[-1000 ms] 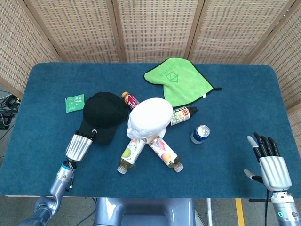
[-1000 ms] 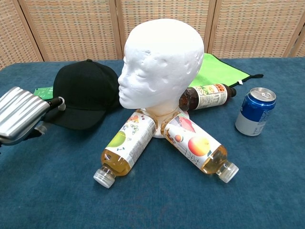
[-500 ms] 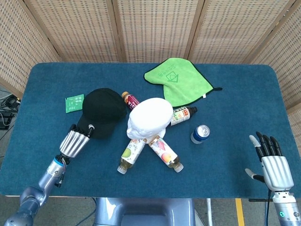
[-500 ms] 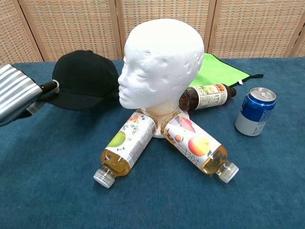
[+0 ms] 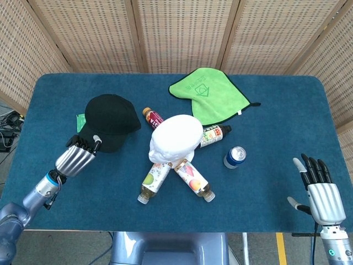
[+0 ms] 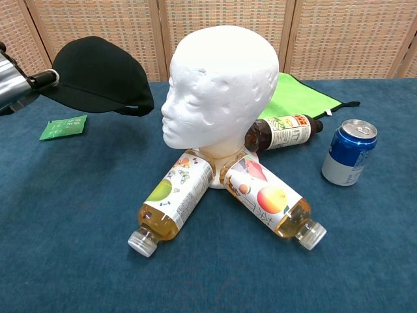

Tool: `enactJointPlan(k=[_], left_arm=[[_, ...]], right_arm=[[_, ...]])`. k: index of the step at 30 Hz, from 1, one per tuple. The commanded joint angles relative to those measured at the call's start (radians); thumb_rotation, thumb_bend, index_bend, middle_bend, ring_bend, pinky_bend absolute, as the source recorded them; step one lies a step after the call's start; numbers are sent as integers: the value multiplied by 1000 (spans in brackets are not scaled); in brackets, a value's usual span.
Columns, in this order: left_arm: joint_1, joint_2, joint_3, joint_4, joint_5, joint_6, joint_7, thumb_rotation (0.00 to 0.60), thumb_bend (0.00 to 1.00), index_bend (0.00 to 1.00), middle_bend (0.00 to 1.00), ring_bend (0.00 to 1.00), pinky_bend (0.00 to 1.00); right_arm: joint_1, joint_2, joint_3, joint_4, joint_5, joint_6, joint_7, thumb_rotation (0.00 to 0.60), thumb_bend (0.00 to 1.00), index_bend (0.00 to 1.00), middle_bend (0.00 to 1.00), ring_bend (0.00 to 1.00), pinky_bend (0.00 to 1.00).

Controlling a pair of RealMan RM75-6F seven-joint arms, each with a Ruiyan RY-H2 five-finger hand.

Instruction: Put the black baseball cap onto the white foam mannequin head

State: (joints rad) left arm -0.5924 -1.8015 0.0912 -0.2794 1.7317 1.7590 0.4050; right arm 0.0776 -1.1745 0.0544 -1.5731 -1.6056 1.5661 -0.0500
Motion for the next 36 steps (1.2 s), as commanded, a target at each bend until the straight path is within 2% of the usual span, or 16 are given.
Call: enactJointPlan(k=[1,10,16,25,30,36], left_arm=[[-12,33,1,-34,8,18,24,600,661,851,975,922,817],[-69,156,-20,-180,24,59,102,600,660,851,975,922,817],[-138,245,-80,-364,18,58,162,600,659,851,975,922,817],[-276,358,-161,-671,71,-23,316,600,656,851,975,922,816],[-334,382,-214,-798,80,-82,369,600,655,851,974,922,815],[-377,367,-243,-887,111,-126,403,600,655,849,975,922,814]], right_arm=[[0,-1,1,1,-1,2,1,600,34,49,0,0,0],[-2,-3,4,2,-4,12,5,600,34,52,0,0,0],[-5,-2,5,3,-6,20,12,600,34,53,0,0,0],[-7,5,16,10,11,23,44,600,34,54,0,0,0],[-10,15,24,13,24,28,76,600,34,54,0,0,0],[-11,23,32,19,38,27,104,600,34,54,0,0,0]])
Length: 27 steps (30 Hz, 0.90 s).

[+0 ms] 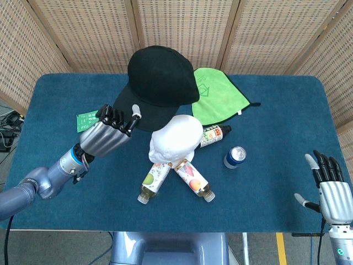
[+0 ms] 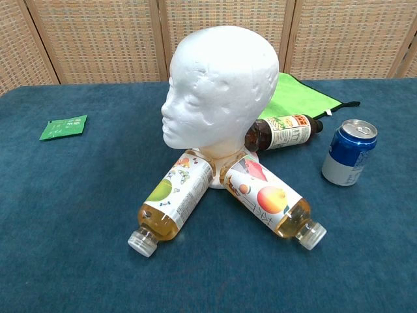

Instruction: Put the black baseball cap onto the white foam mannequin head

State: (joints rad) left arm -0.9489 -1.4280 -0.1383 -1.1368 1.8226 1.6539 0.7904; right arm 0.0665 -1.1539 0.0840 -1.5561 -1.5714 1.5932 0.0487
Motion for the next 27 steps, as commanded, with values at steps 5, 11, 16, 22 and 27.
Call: enactJointPlan(k=[5,11,16,22,27], left_arm=[[-23,-43,-1,-53,61,-28,24,600,655,848,975,922,814],[11,-84,33,-40,120,13,13,600,654,848,975,922,814],[55,-114,62,2,144,38,-6,600,655,848,975,922,814],[87,-143,80,64,158,44,-25,600,655,848,975,922,814],[93,-164,77,106,164,36,-43,600,654,848,975,922,814]], right_arm=[[-4,7,5,4,5,7,22,600,34,54,0,0,0],[-4,8,5,1,1,9,23,600,34,54,0,0,0],[-4,5,2,-1,-3,8,12,600,34,55,0,0,0],[-2,2,0,-4,-5,3,0,600,34,54,0,0,0],[-2,1,-1,-5,-8,3,-3,600,34,54,0,0,0]])
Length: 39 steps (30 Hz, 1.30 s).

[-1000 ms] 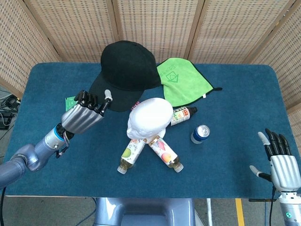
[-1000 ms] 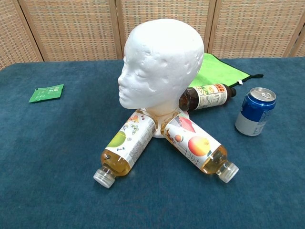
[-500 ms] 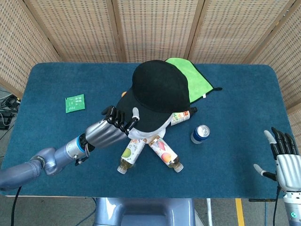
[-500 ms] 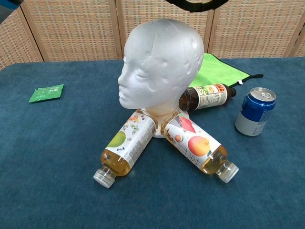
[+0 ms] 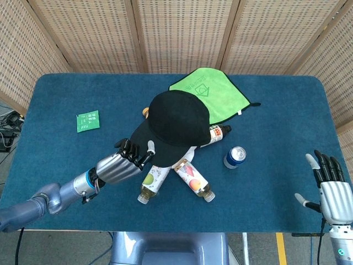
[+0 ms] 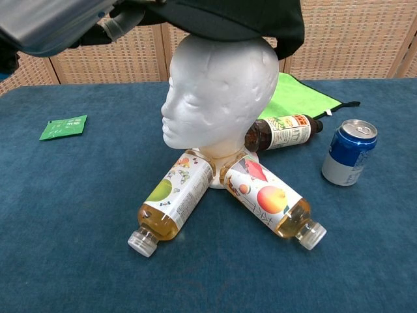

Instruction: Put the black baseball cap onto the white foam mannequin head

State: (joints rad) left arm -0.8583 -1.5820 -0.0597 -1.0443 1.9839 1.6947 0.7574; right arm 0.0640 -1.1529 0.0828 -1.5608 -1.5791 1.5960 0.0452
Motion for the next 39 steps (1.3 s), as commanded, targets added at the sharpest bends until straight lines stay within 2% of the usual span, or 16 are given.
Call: enactJointPlan(k=[1,25,39], left_arm=[[2,-14,-3,21,4,-7,-12,600,654,848,975,922,814],[31,-50,33,149,46,1,-86,600,607,828,974,922,802],[12,-35,41,151,70,-20,-103,600,569,825,975,922,788]], right_arm=[[0,0,0,0,0,0,1,600,34,54,0,0,0],[0,3,0,-2,4,-7,7,600,34,54,0,0,0],[-1,3,3,-1,6,-2,12,600,34,54,0,0,0]])
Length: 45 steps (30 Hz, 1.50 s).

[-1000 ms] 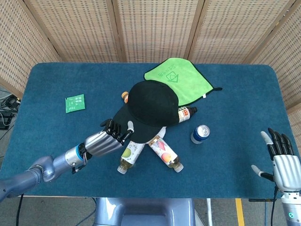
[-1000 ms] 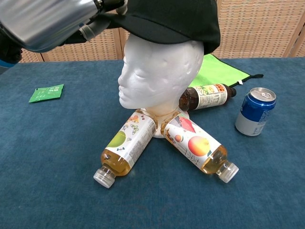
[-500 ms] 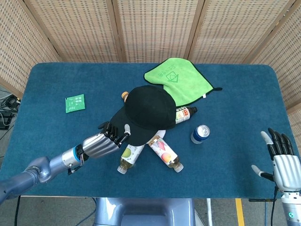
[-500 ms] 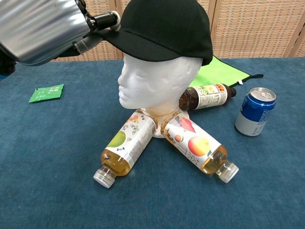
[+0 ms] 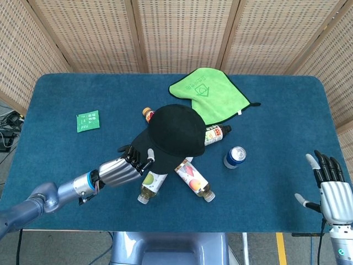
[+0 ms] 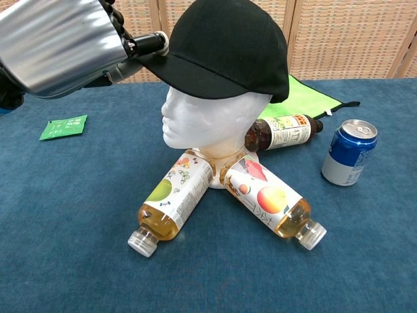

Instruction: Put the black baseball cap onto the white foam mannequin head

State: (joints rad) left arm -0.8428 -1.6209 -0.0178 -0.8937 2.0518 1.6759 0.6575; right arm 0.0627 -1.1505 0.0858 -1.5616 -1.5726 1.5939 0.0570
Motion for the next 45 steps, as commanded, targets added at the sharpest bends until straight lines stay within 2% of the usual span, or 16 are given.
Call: enactJointPlan(k=[1,11,24,27,29,32,34,36,41,45], left_arm=[[-6,6,-1,1,4,-1,-6,600,568,826,974,922,788],[-49,43,-5,24,35,11,-57,600,566,824,974,922,788],[-33,17,8,115,29,58,-125,600,564,811,974,921,774],[-28,8,11,143,22,67,-147,600,541,800,970,917,771],[-24,0,12,165,16,76,-163,600,488,784,964,910,767],[-16,-11,16,196,7,87,-186,600,343,703,946,889,754],[-10,-19,18,215,0,93,-194,600,234,543,916,862,736],[-5,-24,19,227,-8,94,-194,600,170,422,882,833,716],[4,-31,22,237,-23,90,-190,600,71,299,778,738,633],[6,-31,25,233,-27,87,-182,600,24,185,614,614,535]], right_arm=[[0,0,0,0,-1,0,0,600,34,55,0,0,0],[0,-2,0,1,-2,1,-7,600,34,54,0,0,0],[4,-6,1,4,5,-11,-20,600,34,54,0,0,0],[3,-9,-1,6,5,-11,-29,600,34,54,0,0,0],[4,-13,-1,7,5,-11,-36,600,34,55,0,0,0],[5,-16,-2,7,4,-13,-47,600,34,54,0,0,0],[6,-19,-3,7,3,-16,-53,600,34,54,0,0,0],[7,-21,-4,8,4,-19,-58,600,34,54,0,0,0],[7,-22,-4,8,4,-19,-60,600,34,54,0,0,0],[6,-22,-3,8,3,-15,-57,600,34,54,0,0,0]])
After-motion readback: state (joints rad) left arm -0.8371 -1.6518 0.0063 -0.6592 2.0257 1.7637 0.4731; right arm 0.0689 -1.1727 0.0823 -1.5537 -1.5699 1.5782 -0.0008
